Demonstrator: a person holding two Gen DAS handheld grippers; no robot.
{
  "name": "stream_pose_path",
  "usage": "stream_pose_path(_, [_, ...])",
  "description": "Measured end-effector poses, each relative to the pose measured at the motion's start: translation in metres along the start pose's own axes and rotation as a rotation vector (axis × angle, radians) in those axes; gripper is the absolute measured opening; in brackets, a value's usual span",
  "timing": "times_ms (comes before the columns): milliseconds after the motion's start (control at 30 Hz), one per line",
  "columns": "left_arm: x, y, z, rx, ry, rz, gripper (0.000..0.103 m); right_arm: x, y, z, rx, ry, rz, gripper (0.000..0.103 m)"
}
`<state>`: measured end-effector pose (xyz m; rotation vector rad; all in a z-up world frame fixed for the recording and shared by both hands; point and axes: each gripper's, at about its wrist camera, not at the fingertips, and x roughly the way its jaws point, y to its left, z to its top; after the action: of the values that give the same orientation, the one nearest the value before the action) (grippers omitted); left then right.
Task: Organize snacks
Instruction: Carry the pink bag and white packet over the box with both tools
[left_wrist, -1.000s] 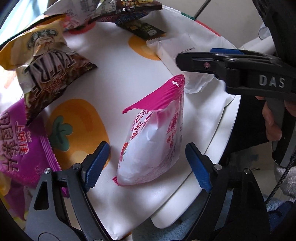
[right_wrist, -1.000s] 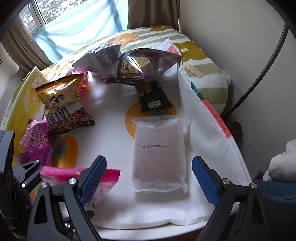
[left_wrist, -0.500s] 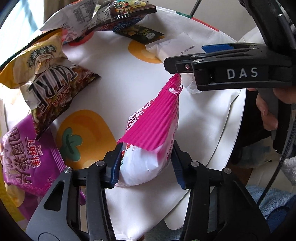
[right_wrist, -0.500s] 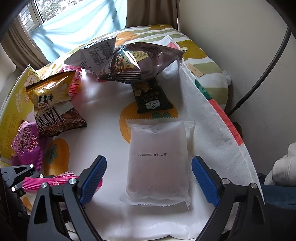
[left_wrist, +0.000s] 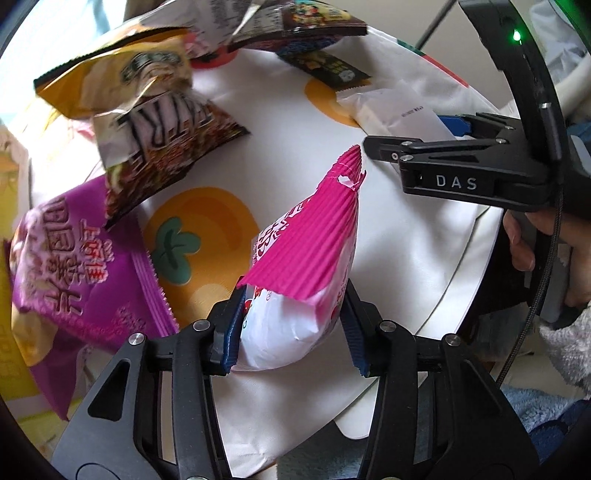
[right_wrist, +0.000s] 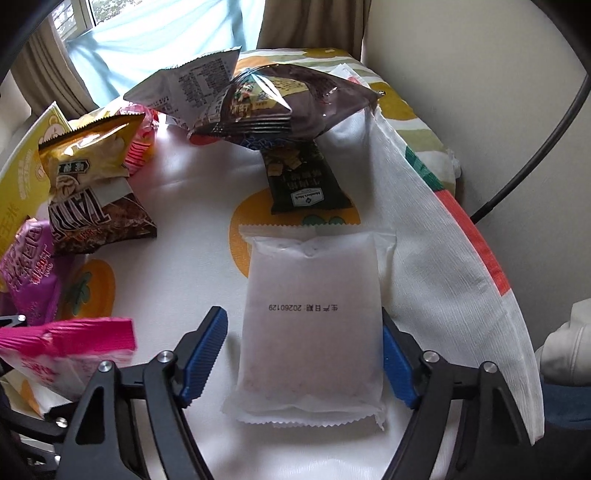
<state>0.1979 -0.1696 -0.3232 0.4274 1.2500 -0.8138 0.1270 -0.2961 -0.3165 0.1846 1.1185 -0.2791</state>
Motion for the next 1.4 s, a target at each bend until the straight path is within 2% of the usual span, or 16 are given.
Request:
stream_pose_path(33, [-0.002, -0.001, -0.002, -0.007, -0.002, 0.004, 0.043, 0.001, 0.002, -0.001, -0.016, -0.001, -0.017, 0.061])
stream_pose_path(67, [-0.003, 0.001, -0.003, -0.015, -0.005, 0.009, 0.043, 0.002, 0.003, -0.002, -0.032, -0.006, -0.033, 0.059])
stream_pose_path(333, [-0.017, -0.019, -0.009, -0.099, -0.032, 0.021, 0.043, -0.012, 0.005, -0.008, -0.013, -0.025, -0.002, 0.058])
stream_pose_path(500, [-0.045, -0.022, -0.009, -0.139, -0.079, 0.035, 0.043, -0.036, 0.004, -0.006, -0.025, -0.055, 0.016, 0.058])
stream_pose_path(600, [-0.065, -0.026, -0.011, -0.15, -0.107, 0.075, 0.042, -0.058, 0.003, -0.005, -0.036, -0.084, 0.031, 0.058])
stream_pose_path(733, [-0.095, -0.024, -0.01, -0.211, -0.17, 0.093, 0.042, -0.091, 0.004, 0.004, -0.048, -0.127, 0.062, 0.058])
stream_pose_path(900, [-0.144, -0.021, -0.008, -0.288, -0.285, 0.132, 0.042, -0.124, 0.013, 0.015, -0.081, -0.176, 0.117, 0.058])
stream_pose_path(1100, [-0.205, -0.001, -0.018, -0.407, -0.412, 0.193, 0.042, -0.155, 0.049, 0.036, -0.158, -0.244, 0.226, 0.058])
stream_pose_path(1167, [-0.227, 0.01, -0.027, -0.438, -0.447, 0.234, 0.042, -0.163, 0.063, 0.043, -0.186, -0.265, 0.255, 0.058])
stream_pose_path(1233, [-0.242, 0.025, -0.035, -0.471, -0.467, 0.277, 0.042, -0.173, 0.082, 0.049, -0.219, -0.285, 0.285, 0.058])
stream_pose_path(1400, [-0.267, 0.072, -0.055, -0.555, -0.481, 0.328, 0.042, -0.19, 0.141, 0.059, -0.311, -0.308, 0.357, 0.058])
